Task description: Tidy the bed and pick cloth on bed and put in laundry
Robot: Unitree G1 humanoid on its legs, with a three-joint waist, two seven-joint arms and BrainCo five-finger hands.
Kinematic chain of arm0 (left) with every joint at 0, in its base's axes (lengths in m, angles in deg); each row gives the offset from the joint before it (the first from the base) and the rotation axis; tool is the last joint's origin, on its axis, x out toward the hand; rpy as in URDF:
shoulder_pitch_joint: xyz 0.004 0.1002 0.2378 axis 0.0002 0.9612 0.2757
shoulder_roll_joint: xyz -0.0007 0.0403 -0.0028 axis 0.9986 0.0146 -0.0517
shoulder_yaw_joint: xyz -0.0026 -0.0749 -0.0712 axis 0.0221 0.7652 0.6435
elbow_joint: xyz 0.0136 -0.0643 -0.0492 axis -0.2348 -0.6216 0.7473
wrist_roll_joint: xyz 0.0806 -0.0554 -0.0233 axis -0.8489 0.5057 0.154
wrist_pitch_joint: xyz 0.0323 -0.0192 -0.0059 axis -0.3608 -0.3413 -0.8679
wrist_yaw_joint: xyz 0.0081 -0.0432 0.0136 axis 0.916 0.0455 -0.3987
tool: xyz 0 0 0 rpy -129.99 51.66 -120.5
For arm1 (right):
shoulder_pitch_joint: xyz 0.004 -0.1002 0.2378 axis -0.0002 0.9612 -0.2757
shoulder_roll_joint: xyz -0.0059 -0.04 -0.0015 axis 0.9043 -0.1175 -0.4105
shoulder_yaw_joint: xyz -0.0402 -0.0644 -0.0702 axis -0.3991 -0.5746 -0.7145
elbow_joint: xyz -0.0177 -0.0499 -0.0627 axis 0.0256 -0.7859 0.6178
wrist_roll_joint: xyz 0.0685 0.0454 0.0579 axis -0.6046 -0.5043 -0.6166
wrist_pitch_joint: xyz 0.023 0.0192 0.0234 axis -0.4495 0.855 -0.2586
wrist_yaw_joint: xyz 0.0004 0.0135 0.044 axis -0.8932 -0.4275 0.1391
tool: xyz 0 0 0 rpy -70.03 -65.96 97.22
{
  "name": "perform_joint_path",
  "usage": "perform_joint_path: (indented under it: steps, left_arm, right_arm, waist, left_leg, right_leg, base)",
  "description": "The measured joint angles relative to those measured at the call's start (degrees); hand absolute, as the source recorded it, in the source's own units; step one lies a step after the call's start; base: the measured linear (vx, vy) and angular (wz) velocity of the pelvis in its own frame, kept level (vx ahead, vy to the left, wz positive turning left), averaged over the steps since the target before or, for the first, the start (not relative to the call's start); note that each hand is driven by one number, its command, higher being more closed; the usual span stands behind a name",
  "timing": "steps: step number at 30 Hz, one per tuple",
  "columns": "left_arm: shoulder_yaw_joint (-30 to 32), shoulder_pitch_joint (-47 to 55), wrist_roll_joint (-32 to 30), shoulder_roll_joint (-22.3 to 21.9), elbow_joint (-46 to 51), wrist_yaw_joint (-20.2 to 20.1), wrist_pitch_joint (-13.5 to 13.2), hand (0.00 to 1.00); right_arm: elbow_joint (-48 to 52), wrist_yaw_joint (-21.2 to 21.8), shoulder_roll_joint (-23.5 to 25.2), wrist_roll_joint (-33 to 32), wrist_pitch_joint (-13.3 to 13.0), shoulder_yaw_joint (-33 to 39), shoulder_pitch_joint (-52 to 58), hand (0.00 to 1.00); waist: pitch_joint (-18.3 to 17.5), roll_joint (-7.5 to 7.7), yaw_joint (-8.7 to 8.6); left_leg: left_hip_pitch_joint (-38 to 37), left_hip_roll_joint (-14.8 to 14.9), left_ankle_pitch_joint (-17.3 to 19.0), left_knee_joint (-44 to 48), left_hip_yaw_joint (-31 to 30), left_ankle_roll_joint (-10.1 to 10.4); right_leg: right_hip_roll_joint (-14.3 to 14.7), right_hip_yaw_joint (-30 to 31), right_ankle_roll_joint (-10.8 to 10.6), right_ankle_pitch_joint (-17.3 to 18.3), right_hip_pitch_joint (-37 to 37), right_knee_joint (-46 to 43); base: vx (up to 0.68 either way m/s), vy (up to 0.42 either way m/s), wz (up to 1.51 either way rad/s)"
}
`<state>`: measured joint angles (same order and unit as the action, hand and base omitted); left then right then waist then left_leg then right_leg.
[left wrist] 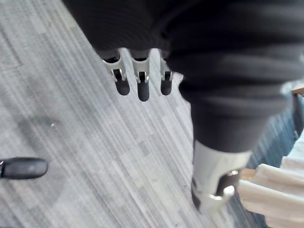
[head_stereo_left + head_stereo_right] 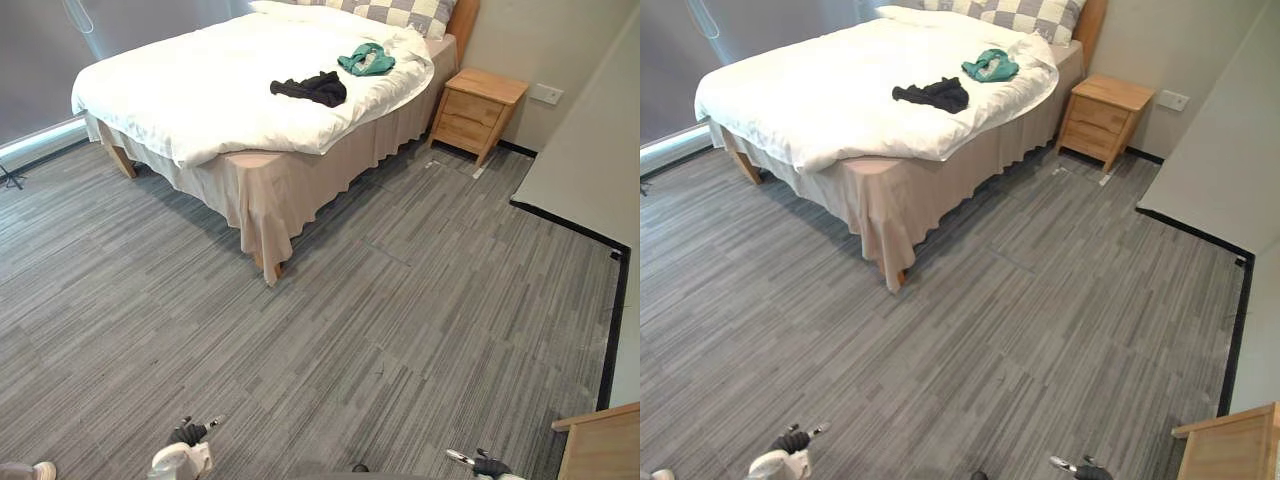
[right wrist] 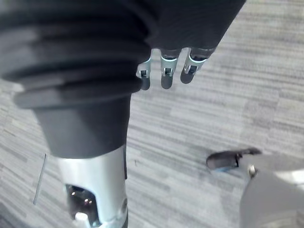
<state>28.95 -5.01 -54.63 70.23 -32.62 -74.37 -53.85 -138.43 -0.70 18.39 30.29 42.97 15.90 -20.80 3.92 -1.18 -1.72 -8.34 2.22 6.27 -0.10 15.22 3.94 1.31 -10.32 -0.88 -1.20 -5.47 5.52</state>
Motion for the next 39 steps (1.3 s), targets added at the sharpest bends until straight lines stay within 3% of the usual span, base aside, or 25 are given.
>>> perform_joint_path:
  steps: [9,28,34,37,39]
  left_arm:
    - [0.03,0.57,2.37,0.30,-1.32,-1.34,0.05,0.00]
    - [0.00,2.93,2.76,-6.11,-1.30,-2.35,0.19,0.00]
    - [-0.02,3.89,2.69,-6.78,-1.31,-2.27,0.19,0.00]
    - [-0.30,3.91,2.67,-6.88,-1.32,-2.28,0.18,0.00]
    - [-1.77,3.52,2.70,-7.31,-1.32,-2.25,0.17,0.00]
  right_arm:
    - [0.43,-0.04,-0.19,-0.17,-3.74,0.41,-0.37,0.00]
    - [0.45,-1.99,0.49,-1.22,-3.47,-1.16,-3.46,0.00]
    - [0.44,-0.92,0.61,-1.15,-1.79,-1.86,-3.22,0.00]
    - [0.44,1.83,0.72,-2.21,-1.53,-1.87,-2.81,0.00]
    - [0.54,3.26,1.43,-2.90,-1.72,-2.19,-2.47,0.00]
  waist:
    - [0.24,0.24,-0.21]
    - [0.19,0.47,-0.36]
    - [0.29,0.60,-0.37]
    - [0.43,0.81,-0.38]
    - [1.98,0.63,-0.43]
  left_leg:
    - [0.25,0.27,-0.24,-0.99,1.46,-0.42]
    - [-0.59,0.14,-0.29,-1.76,1.43,-0.49]
    - [-0.67,0.11,-0.46,-1.79,1.52,-0.76]
    - [-0.74,0.11,-0.50,-1.76,1.49,-0.86]
    - [-1.59,0.34,-0.20,-1.34,1.53,-1.33]
  right_leg:
    - [0.39,0.09,1.08,-0.40,0.88,0.09]
    - [0.40,-1.55,1.13,-0.43,0.37,-0.02]
    - [0.41,-1.54,1.19,-0.46,0.38,0.08]
    - [0.37,-1.70,1.17,-0.39,0.29,-0.36]
    - [-0.41,-2.10,-0.01,3.40,2.39,-7.42]
  base:
    - [-0.04,-0.019,-0.03]
    - [-0.01,-0.007,0.01]
    - [-0.06,-0.024,-0.02]
    - [-0.02,-0.008,0.00]
    - [-0.01,0.006,0.03]
